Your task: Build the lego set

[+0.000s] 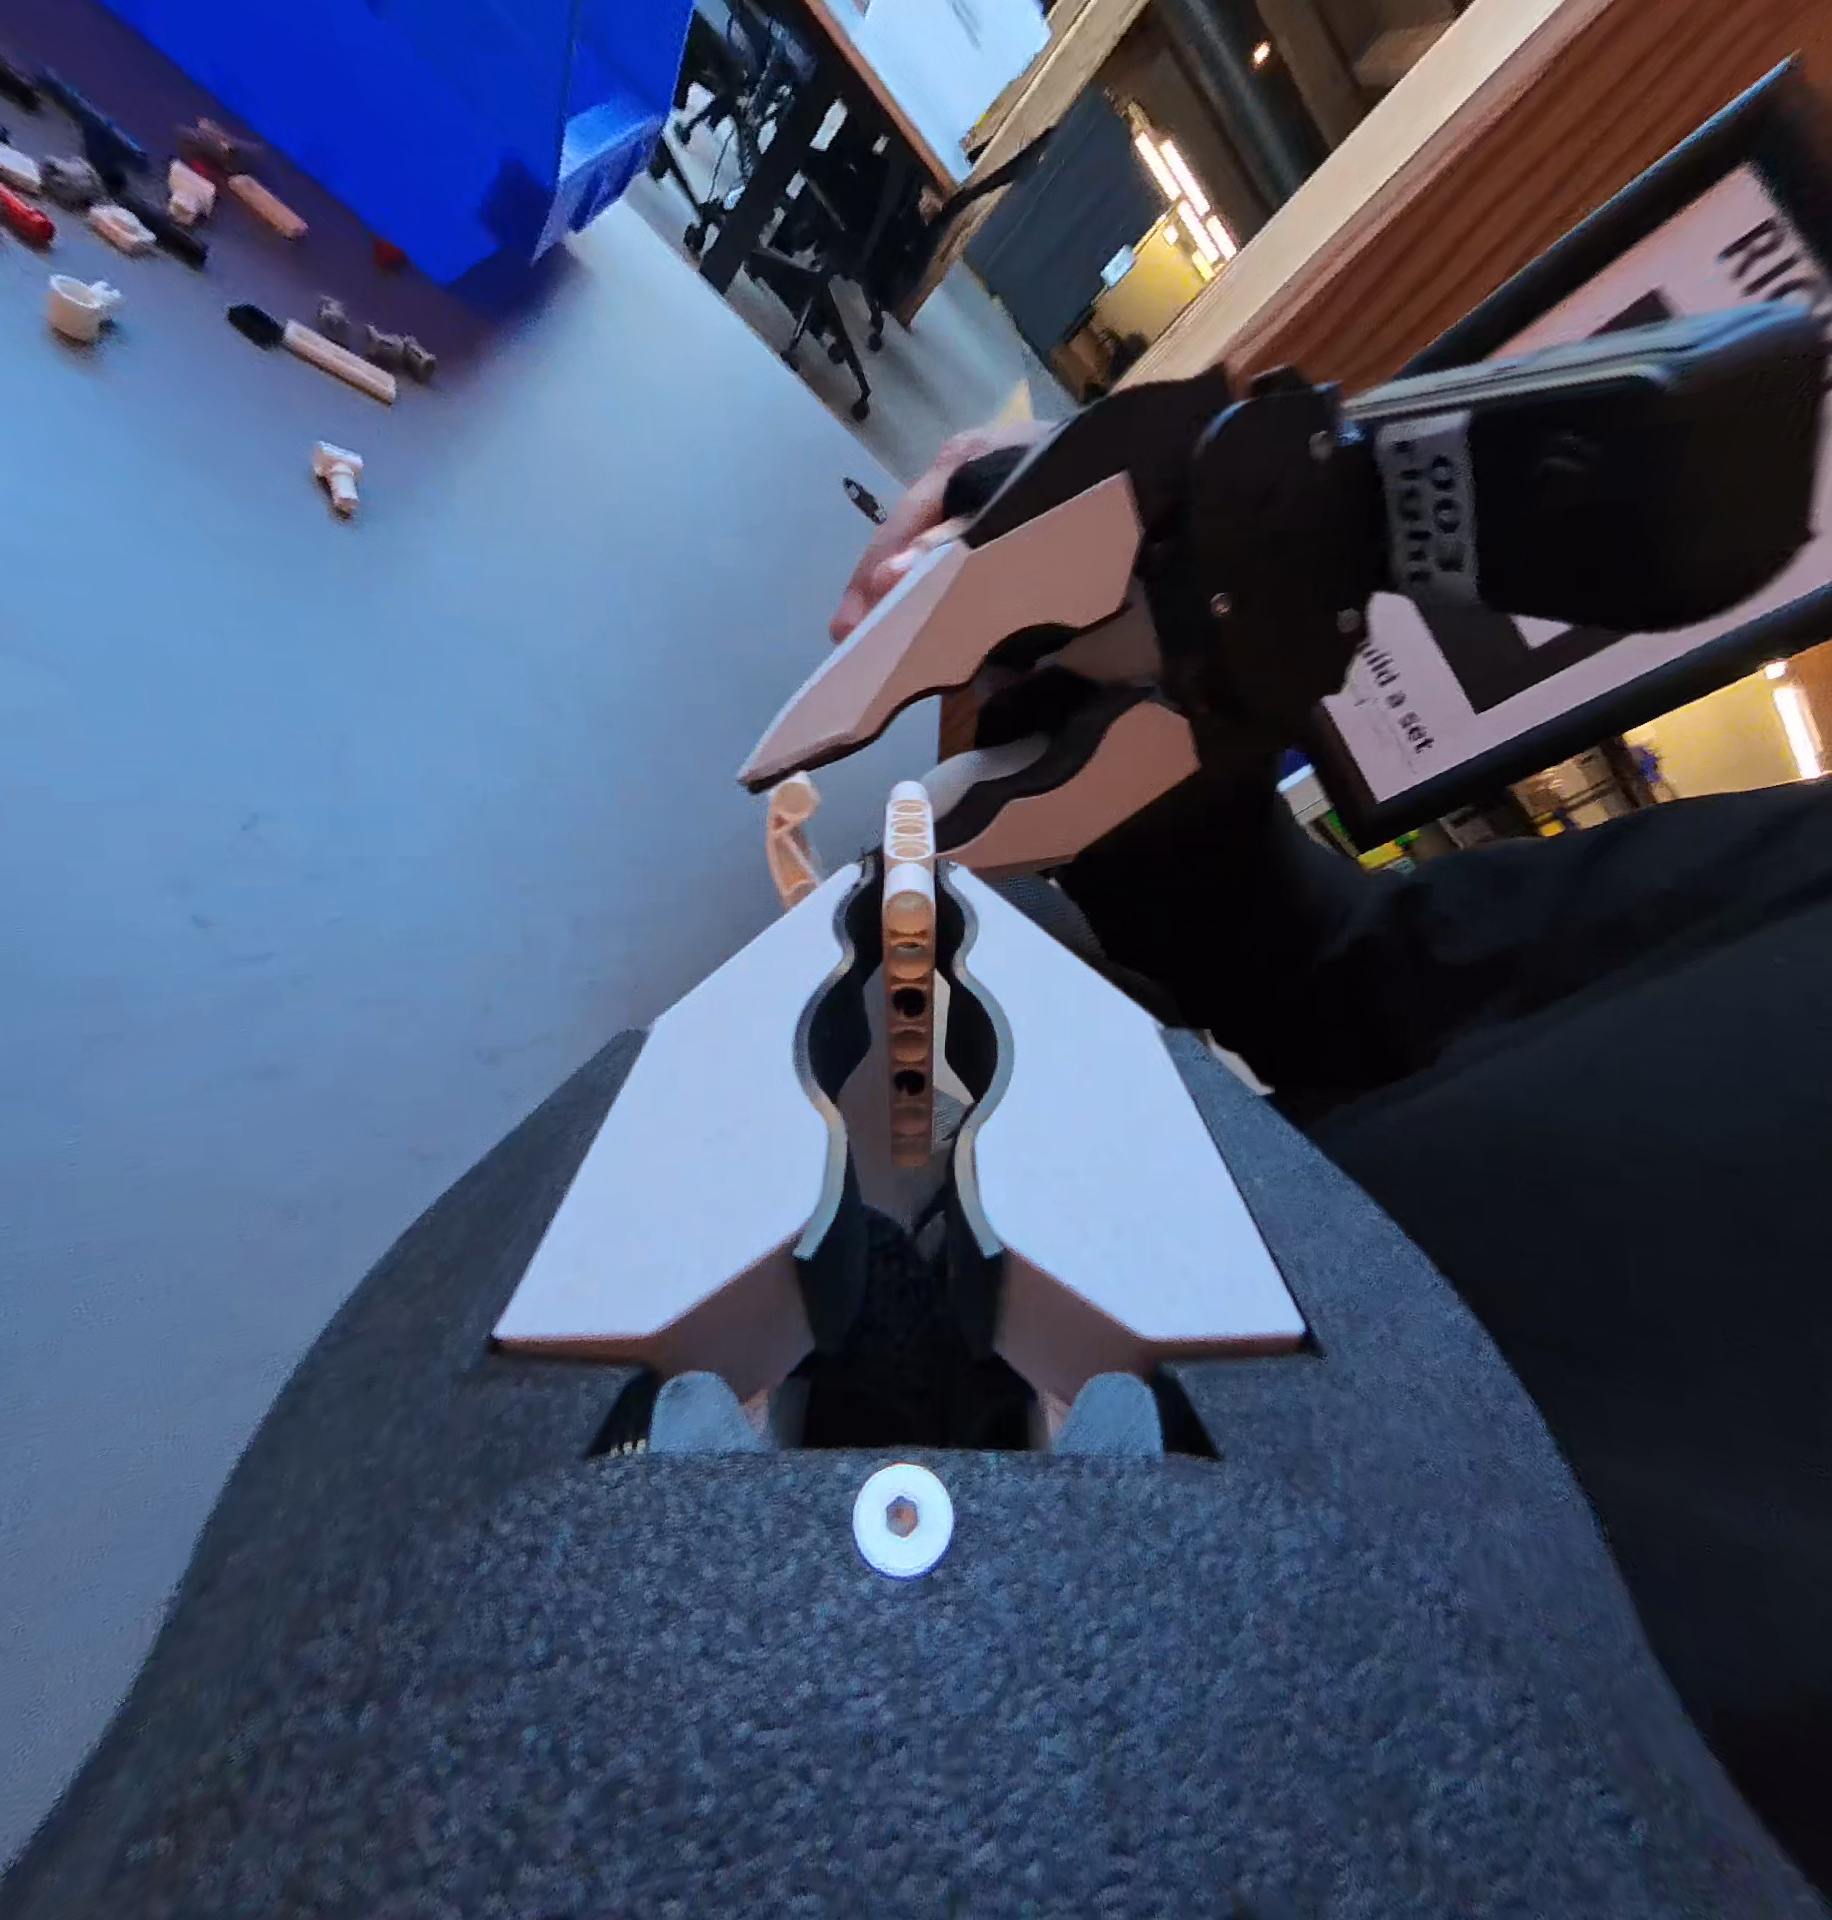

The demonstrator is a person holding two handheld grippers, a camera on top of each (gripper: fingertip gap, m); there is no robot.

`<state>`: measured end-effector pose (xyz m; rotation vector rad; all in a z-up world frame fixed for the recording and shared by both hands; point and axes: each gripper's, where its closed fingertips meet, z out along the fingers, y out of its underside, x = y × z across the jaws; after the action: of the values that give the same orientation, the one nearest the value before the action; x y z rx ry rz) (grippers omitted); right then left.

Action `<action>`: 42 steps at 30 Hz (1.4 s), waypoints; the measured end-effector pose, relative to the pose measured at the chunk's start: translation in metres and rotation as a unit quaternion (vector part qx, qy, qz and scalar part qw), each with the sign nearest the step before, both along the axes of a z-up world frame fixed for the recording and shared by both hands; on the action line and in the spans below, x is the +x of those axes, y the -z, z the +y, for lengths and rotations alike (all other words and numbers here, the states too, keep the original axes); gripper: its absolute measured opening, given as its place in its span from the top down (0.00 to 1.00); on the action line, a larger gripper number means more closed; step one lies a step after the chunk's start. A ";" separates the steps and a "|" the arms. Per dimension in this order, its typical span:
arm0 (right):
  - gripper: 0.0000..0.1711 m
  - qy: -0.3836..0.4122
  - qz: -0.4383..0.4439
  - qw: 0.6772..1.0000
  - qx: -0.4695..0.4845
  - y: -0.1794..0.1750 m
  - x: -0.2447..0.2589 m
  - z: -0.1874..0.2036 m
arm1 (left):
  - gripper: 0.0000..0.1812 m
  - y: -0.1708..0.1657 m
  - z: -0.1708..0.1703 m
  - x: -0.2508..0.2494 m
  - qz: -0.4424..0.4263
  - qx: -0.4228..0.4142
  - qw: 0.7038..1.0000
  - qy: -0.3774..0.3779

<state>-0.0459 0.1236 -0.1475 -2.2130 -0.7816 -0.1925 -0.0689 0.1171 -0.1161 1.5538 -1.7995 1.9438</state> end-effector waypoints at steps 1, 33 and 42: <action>0.85 -0.002 -0.011 1.000 0.012 -0.001 -0.001 0.002 | 0.96 0.005 0.000 0.001 0.006 0.015 1.000 -0.003; 0.97 0.011 -0.490 0.869 0.063 0.019 0.050 0.008 | 0.96 0.037 0.036 -0.004 0.027 0.249 0.962 -0.112; 0.91 0.008 -0.381 0.923 0.049 0.030 0.019 0.007 | 0.96 0.031 0.036 -0.017 0.007 0.236 0.965 -0.113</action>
<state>-0.0271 0.1305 -0.1773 -2.0298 -1.1220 -1.1222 -0.0857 0.1528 -0.1467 1.9773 -2.2930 1.6490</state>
